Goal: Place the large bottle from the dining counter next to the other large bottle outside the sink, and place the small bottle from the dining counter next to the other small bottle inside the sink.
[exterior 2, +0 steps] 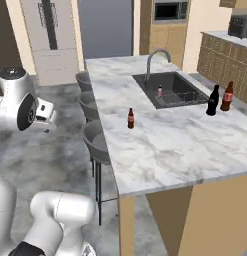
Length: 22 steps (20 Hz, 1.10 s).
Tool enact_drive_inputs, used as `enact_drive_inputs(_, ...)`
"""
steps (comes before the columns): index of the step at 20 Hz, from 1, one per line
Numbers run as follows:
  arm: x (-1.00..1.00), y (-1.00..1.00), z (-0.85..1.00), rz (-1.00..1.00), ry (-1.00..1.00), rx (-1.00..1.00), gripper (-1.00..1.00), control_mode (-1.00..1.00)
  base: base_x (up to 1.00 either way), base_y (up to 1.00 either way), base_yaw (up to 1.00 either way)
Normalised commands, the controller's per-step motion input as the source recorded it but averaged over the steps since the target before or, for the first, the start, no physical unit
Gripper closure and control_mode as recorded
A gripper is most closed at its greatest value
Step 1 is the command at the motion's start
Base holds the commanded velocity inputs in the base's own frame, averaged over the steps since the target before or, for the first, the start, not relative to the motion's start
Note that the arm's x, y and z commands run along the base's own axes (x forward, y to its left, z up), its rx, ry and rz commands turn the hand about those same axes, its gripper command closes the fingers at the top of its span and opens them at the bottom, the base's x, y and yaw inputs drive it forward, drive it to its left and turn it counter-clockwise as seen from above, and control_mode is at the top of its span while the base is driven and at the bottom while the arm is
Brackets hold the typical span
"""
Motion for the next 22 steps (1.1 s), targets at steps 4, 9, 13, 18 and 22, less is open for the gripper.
enact_drive_inputs(4,0.0,0.0,0.0,0.0,0.0,0.0,-1.0,1.0,0.65,0.77,-0.76)
enact_drive_inputs(9,0.0,0.0,0.0,0.0,0.0,0.0,-1.0,1.0,0.7,0.72,-0.77)
enact_drive_inputs(13,0.0,0.0,0.0,0.0,0.0,0.0,-1.0,1.0,0.54,0.67,-0.78)
enact_drive_inputs(18,0.0,0.0,0.0,0.0,0.0,0.0,-1.0,1.0,0.2,0.97,-0.64)
enact_drive_inputs(22,0.0,0.0,0.0,0.0,0.0,0.0,-1.0,1.0,0.35,0.62,-0.45)
